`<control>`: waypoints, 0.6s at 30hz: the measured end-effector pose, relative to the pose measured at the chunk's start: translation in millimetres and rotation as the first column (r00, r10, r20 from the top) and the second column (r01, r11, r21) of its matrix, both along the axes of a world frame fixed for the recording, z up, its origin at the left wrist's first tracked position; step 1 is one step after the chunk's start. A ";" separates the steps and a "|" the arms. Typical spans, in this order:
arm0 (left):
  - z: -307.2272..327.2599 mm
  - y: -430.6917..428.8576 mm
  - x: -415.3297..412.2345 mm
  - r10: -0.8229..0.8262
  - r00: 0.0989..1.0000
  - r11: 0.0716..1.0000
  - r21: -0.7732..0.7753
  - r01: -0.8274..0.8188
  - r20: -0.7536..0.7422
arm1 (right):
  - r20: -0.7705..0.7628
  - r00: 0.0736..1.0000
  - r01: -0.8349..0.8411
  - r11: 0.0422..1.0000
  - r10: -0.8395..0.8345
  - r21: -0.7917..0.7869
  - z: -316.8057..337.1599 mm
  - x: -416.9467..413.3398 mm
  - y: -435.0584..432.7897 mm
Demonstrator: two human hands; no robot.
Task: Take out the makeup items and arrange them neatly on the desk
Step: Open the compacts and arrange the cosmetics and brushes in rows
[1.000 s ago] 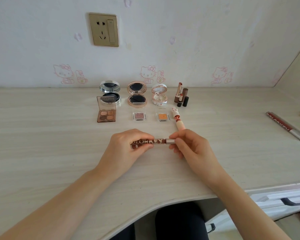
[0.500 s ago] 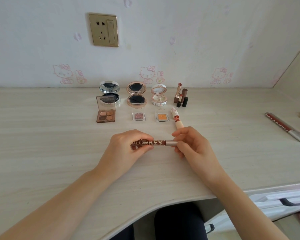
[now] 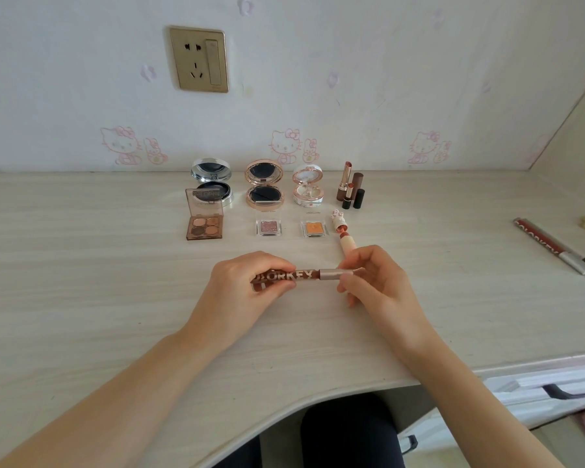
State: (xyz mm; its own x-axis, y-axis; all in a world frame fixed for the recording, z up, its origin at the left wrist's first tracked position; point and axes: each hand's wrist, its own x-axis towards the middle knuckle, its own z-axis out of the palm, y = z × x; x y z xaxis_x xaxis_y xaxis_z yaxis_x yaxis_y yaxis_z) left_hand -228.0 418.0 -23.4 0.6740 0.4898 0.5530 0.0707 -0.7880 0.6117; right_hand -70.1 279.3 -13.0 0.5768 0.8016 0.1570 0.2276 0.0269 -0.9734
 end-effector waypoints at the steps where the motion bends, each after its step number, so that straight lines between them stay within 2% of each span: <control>1: 0.1 0.2 -0.1 0.004 1.000 1.000 -0.004 -0.004 0.005 | -0.017 1.000 -0.001 1.000 0.001 0.004 0.1 -1.0 0.8; 5: 0.5 -0.2 -0.5 0.007 1.000 1.000 -0.006 -0.007 0.003 | 0.005 1.000 0.016 0.999 -0.016 -0.038 -2.4 -2.0 3.6; 12: 1.6 -0.2 0.1 0.022 1.000 1.000 -0.017 -0.022 -0.004 | -0.035 0.998 0.056 0.995 -0.053 0.079 -1.9 2.1 0.2; 18: 4.2 -8.7 0.2 -0.037 0.998 0.999 -0.012 0.036 -0.043 | -0.108 0.990 0.105 0.989 -0.094 0.104 1.3 8.8 -1.9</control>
State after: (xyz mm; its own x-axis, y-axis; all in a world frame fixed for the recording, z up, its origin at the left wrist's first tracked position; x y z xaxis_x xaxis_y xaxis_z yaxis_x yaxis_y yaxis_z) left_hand -227.8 409.4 -19.1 0.7148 0.4707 0.5172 0.0689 -0.7834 0.6177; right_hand -61.3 277.4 -11.7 0.6707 0.7205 0.1762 0.1332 0.1168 -0.9842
